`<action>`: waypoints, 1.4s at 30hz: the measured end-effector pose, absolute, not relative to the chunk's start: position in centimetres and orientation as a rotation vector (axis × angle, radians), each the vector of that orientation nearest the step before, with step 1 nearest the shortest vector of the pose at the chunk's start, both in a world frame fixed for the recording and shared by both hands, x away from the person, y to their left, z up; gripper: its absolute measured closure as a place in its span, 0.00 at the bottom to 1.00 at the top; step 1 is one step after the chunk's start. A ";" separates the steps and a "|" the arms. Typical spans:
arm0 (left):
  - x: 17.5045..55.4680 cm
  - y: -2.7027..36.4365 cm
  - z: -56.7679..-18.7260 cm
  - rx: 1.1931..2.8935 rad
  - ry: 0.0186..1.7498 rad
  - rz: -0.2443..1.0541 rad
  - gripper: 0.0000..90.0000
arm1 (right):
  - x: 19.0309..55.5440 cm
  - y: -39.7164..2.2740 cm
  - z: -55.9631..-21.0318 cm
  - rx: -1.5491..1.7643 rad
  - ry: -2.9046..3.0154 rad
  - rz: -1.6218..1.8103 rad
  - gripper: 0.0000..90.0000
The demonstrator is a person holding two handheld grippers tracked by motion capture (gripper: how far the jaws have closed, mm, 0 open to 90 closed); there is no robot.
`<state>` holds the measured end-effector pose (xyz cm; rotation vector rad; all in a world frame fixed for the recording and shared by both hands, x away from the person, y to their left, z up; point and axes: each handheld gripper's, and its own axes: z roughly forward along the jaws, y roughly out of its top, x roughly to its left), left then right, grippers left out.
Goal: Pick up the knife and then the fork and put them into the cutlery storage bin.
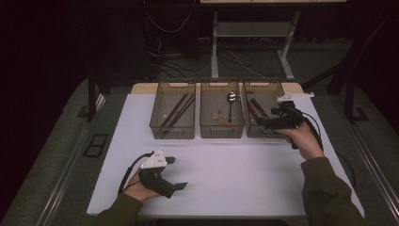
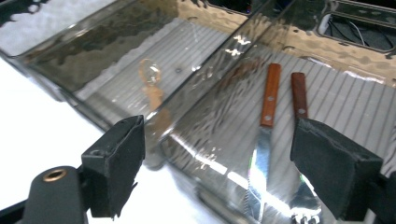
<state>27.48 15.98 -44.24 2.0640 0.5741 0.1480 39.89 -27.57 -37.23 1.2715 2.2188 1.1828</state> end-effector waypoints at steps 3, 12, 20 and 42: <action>27.4 16.0 -44.2 2.069 0.572 0.150 0.00 | 38.6 -27.3 -37.5 1.248 2.211 1.209 0.15; 27.3 15.9 -44.2 2.077 0.566 0.155 0.00 | 34.6 -26.9 -38.6 1.180 2.206 1.265 0.15; 27.4 15.9 -44.2 2.076 0.570 0.154 0.00 | 31.9 -27.5 -39.5 1.143 2.178 1.310 0.15; 27.3 16.0 -44.2 2.080 0.570 0.156 0.00 | 26.2 -28.6 -44.1 1.081 2.288 1.307 0.15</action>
